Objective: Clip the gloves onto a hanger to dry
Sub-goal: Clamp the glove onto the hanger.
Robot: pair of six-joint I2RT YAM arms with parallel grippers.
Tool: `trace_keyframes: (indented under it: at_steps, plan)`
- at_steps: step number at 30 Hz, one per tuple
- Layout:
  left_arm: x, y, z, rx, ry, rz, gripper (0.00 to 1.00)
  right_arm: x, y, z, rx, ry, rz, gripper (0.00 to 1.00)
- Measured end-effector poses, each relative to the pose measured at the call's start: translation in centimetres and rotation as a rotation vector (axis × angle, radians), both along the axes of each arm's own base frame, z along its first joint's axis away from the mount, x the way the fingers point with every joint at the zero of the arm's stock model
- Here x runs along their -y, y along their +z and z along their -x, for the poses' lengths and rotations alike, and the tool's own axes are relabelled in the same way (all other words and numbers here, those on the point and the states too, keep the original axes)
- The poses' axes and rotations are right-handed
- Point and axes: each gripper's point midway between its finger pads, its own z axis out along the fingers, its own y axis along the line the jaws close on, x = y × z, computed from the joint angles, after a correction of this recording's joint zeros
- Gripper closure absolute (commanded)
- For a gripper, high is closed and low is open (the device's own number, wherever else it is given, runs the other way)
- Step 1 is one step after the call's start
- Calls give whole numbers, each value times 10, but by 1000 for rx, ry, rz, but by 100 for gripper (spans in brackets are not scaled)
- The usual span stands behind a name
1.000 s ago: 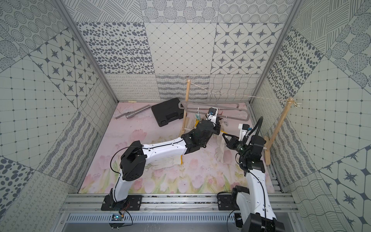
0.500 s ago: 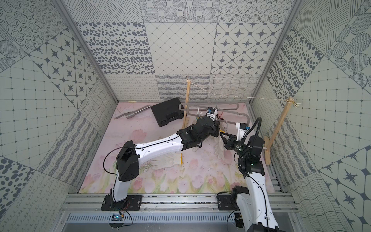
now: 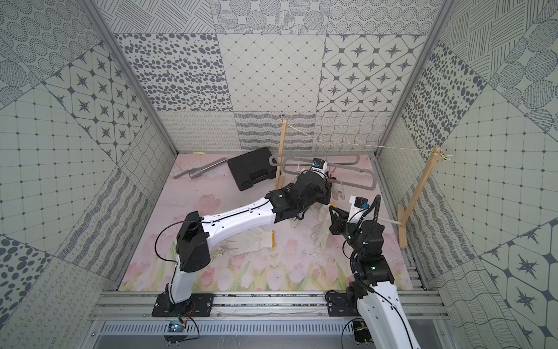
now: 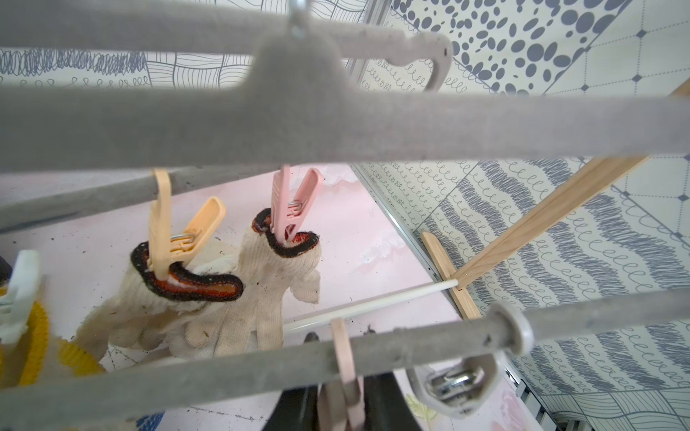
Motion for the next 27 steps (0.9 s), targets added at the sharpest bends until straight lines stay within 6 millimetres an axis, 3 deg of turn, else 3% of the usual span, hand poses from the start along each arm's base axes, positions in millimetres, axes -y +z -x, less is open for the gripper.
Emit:
trace_keyframes:
  at_steps: [6, 19, 27]
  plan:
    - [1, -1, 0, -16, 3, -4, 100, 8, -2, -3, 0, -57, 21, 100]
    - [3, -7, -11, -59, 28, -14, 100, 0, 1, -5, 49, -77, 85, 100]
    - [-3, -9, -14, -83, 42, -22, 100, -6, -14, -17, 8, -99, 128, 100]
